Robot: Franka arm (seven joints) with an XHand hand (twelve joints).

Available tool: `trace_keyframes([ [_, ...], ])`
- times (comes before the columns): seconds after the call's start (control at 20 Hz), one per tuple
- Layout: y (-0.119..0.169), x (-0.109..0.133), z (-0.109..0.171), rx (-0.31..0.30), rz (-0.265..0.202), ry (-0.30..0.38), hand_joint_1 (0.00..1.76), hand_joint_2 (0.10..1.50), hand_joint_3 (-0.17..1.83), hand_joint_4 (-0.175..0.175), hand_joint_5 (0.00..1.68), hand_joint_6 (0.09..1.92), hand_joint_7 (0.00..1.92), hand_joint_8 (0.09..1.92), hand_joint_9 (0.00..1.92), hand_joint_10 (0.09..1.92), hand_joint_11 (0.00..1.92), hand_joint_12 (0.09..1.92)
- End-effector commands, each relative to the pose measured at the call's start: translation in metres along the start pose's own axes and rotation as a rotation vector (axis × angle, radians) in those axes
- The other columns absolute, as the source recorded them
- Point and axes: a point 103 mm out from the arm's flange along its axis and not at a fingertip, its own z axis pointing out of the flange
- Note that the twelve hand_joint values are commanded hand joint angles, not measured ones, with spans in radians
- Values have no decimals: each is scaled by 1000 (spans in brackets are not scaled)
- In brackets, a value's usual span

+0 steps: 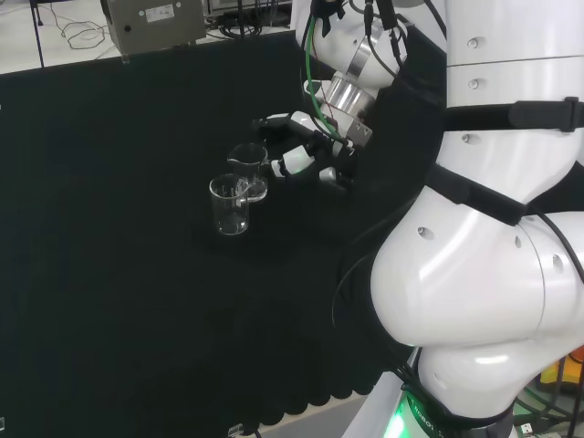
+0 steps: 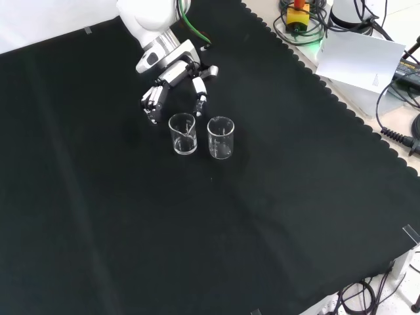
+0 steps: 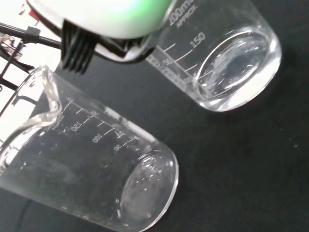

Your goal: Pick up the beaker on the right.

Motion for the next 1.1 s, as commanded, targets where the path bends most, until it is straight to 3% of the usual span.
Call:
trace_keyframes([
  [0.05,3,1,15,-11,-42,48,1005,462,704,-38,566,87,318,675,463,610,70,1375],
  [0.2,4,0,22,-6,-44,61,998,452,720,-38,559,96,316,672,460,603,66,1378],
  [0.55,11,-5,31,-72,-34,90,979,444,721,-39,543,104,305,669,444,598,61,1380],
  [1.1,22,-8,45,-69,-33,129,965,447,699,-42,545,123,321,675,463,606,75,1379],
])
